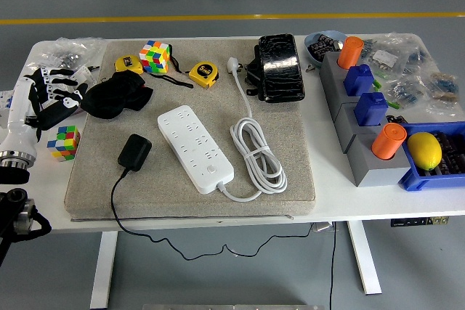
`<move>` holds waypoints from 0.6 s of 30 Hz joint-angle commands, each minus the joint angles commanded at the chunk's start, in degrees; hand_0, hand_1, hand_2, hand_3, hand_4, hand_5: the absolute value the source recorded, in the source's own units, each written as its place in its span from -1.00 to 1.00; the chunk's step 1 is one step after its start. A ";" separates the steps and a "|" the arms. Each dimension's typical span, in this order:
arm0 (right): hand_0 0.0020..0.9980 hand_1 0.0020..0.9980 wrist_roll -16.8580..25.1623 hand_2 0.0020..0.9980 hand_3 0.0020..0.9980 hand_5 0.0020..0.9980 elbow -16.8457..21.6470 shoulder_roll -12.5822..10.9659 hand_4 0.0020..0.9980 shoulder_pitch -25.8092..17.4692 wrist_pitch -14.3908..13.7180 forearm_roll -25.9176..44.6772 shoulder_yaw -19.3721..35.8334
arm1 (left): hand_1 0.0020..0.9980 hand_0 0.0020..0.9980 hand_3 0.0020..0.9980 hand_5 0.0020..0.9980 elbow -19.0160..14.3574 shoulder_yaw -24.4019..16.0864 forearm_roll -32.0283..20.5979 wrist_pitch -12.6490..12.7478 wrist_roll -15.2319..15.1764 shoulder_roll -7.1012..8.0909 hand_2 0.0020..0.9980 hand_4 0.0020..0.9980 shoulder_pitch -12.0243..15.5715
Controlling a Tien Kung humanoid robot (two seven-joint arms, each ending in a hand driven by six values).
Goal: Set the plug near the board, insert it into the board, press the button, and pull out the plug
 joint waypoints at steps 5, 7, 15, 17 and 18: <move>-0.01 0.20 0.16 0.12 0.02 -0.21 0.00 0.10 0.72 0.45 0.22 -0.03 0.63 | -0.29 -0.37 0.07 -0.61 -0.04 0.02 0.16 -0.14 0.13 0.24 -0.03 0.62 0.41; -0.01 0.20 0.08 0.12 0.02 -0.21 0.00 0.17 0.72 0.56 0.23 0.21 0.35 | -0.29 -0.37 0.07 -0.61 -0.06 0.04 0.12 -0.21 0.13 0.26 -0.03 0.62 0.30; 0.00 0.20 0.02 0.12 0.02 -0.21 0.00 -0.02 0.72 0.90 0.18 1.42 -1.12 | -0.29 -0.37 0.07 -0.60 0.05 0.15 0.09 -0.33 0.02 -0.16 -0.03 0.62 -0.18; 0.00 0.20 0.00 0.12 0.02 -0.21 0.00 0.02 0.72 0.95 0.16 1.42 -0.98 | -0.29 -0.37 0.07 -0.60 0.10 0.38 0.09 -0.40 0.03 -0.22 -0.03 0.62 -0.25; 0.00 0.20 -0.04 0.12 0.02 -0.21 0.00 0.04 0.72 0.96 0.10 1.45 -0.97 | -0.29 -0.37 0.07 -0.60 0.11 0.45 0.06 -0.42 0.01 -0.25 -0.03 0.62 -0.25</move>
